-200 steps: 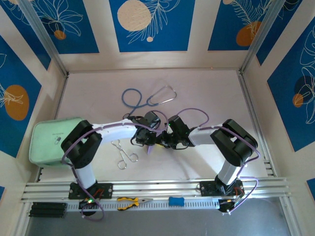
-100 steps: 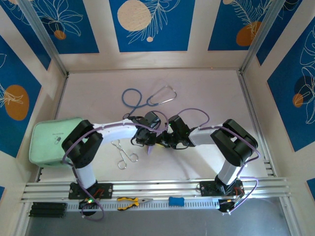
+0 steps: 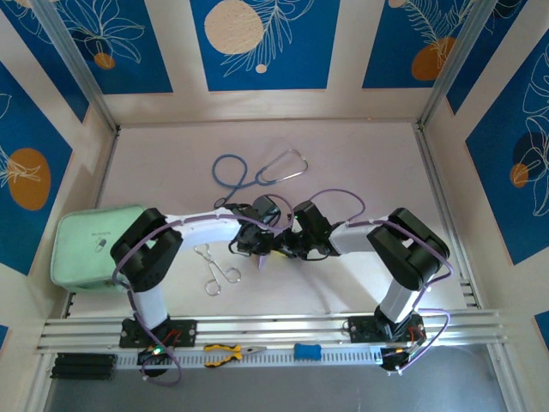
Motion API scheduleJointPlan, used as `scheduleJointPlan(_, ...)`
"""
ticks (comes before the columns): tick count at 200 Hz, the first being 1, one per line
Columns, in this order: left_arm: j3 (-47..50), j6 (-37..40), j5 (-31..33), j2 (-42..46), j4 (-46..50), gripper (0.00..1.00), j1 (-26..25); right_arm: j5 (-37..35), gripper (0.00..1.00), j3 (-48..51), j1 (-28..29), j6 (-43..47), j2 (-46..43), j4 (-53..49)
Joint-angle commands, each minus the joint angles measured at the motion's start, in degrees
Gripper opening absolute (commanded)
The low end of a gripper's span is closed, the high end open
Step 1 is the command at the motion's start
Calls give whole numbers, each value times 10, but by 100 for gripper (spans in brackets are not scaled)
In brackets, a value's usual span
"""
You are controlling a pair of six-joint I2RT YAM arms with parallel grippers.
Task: Fold a paper plane with a square sheet of paper (pick it up from the middle)
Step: Turn over a paper plane at the center of the table.
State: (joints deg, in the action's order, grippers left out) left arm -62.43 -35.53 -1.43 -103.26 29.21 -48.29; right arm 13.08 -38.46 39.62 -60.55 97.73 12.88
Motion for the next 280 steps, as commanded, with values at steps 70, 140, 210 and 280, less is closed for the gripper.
scheduleJointPlan(70,-15,-17,40,-36,38,12,-8,-32,28,60,-34,24,-125,-59)
scheduleJointPlan(140,-35,-51,45,-77,51,20,-22,-66,32,132,-77,36,-279,-125)
scheduleJointPlan(210,-22,-101,63,-69,55,33,-32,-56,35,181,-96,41,-361,-134)
scheduleJointPlan(280,-33,-155,80,-72,83,36,-43,-47,37,220,-107,37,-401,-120)
